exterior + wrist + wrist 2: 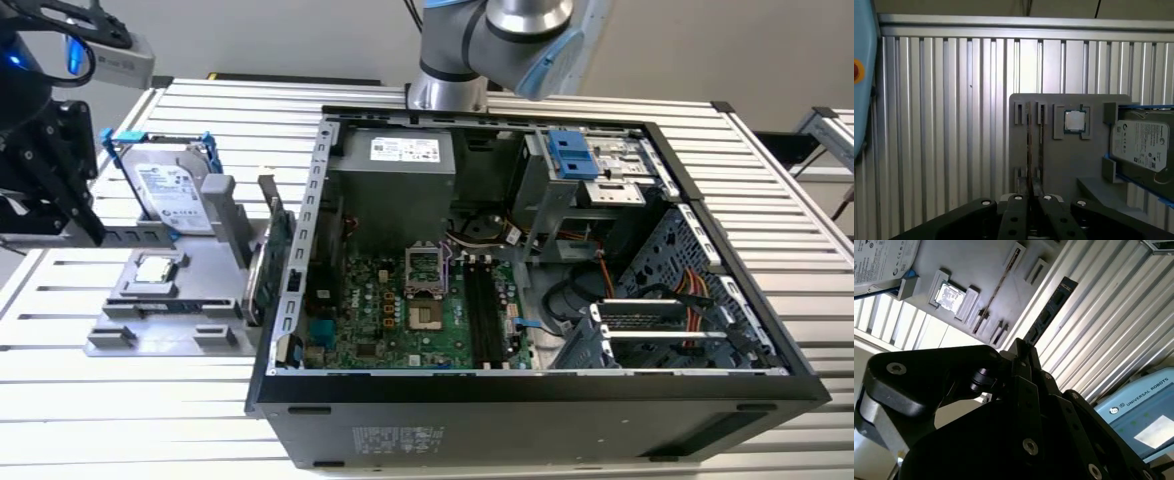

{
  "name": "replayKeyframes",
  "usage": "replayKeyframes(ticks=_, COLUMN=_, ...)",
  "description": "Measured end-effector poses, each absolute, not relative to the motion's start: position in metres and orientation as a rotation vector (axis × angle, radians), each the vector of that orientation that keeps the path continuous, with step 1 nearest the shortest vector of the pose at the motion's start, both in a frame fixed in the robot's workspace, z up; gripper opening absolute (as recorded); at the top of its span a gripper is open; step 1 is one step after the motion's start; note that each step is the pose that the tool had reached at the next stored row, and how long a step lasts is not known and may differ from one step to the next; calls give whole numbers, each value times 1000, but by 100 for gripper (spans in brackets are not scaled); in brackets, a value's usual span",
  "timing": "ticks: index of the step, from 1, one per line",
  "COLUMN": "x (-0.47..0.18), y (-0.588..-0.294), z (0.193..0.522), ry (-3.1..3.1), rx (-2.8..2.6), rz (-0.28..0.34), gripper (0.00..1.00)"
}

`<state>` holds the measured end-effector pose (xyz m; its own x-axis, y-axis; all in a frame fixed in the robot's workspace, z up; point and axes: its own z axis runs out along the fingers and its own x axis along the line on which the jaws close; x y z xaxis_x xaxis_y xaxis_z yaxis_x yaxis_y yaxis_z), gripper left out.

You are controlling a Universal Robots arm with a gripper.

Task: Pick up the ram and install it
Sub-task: 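Pick up the ram and move it above insertion slot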

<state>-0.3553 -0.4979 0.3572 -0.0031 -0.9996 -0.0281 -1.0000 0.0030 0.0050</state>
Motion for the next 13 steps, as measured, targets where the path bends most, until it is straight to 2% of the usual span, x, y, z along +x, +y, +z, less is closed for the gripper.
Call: replayKeyframes(ticks=13, x=-355, y=-498, z=371, ry=2212, rx=-2206, rz=35, gripper=0)
